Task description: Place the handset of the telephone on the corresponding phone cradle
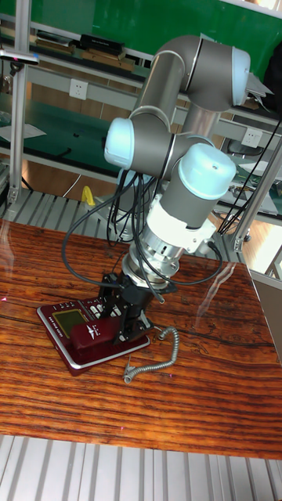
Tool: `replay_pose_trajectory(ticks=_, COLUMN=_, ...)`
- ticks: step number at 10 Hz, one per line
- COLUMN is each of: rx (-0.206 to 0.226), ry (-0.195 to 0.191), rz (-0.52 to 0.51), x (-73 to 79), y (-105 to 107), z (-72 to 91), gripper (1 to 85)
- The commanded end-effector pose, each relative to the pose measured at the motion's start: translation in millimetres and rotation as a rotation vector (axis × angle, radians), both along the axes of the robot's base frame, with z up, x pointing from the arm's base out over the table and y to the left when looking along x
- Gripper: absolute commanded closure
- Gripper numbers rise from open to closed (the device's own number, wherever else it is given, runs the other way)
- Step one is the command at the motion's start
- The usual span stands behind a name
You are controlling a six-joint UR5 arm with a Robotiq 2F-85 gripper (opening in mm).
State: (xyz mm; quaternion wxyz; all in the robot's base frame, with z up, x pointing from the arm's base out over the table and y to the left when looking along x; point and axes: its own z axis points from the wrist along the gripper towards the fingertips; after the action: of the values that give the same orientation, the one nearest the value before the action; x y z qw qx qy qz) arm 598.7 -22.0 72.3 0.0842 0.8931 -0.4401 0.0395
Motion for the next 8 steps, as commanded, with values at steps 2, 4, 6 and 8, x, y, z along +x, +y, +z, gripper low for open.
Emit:
replay_pose_trajectory(ticks=2, rx=0.013, ry=-0.007, rz=0.012, x=2.2, y=2.0, z=-2.3, gripper=84.7)
replay_pose_trajectory(ticks=4, rx=0.039, ry=-0.010, rz=0.024, x=2.9, y=5.8, z=-7.9, gripper=84.7)
replay_pose_trajectory(ticks=6, rx=0.038, ry=-0.004, rz=0.024, x=1.2, y=5.1, z=-8.7, gripper=84.7)
replay_pose_trajectory(ticks=8, rx=0.023, ry=0.002, rz=0.023, x=-0.4, y=1.1, z=-7.9, gripper=84.7)
